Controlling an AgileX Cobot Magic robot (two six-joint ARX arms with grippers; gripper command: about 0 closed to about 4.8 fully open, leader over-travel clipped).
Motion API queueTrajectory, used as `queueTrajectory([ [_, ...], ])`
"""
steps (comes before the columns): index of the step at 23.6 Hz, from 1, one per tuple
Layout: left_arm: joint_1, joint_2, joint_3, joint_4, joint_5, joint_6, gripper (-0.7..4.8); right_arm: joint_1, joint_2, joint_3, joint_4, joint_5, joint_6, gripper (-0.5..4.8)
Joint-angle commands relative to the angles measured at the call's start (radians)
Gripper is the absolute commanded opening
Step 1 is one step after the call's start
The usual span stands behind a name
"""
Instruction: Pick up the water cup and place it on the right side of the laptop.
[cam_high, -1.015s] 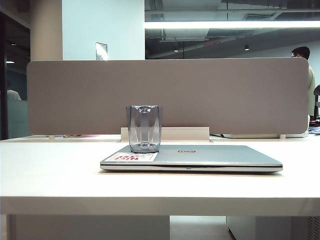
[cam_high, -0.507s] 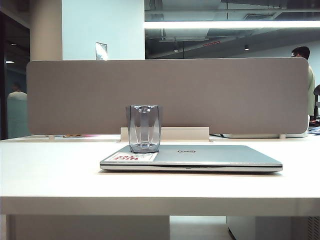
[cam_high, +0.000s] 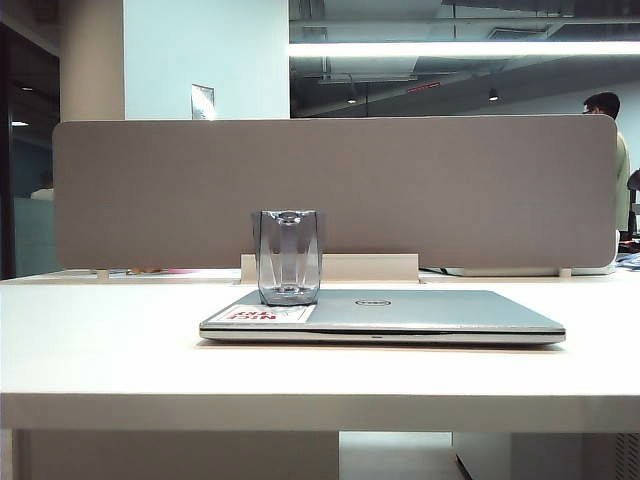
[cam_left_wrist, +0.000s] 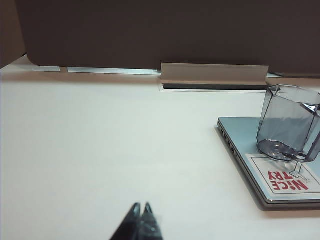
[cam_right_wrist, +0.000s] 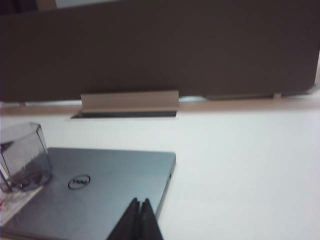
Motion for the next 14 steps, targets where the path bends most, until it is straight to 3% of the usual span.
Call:
queueTrajectory([
  [1,0.002,0.0,0.006,0.012,0.006,-0.002,-0.04,0.012,0.014,0.05,0.01,-0.003,0.004,-0.09],
  [14,0.002,0.0,0.006,0.012,0.006,-0.002,-0.04,0.107,0.425,0.277,0.064,-0.004,0.003,-0.09],
])
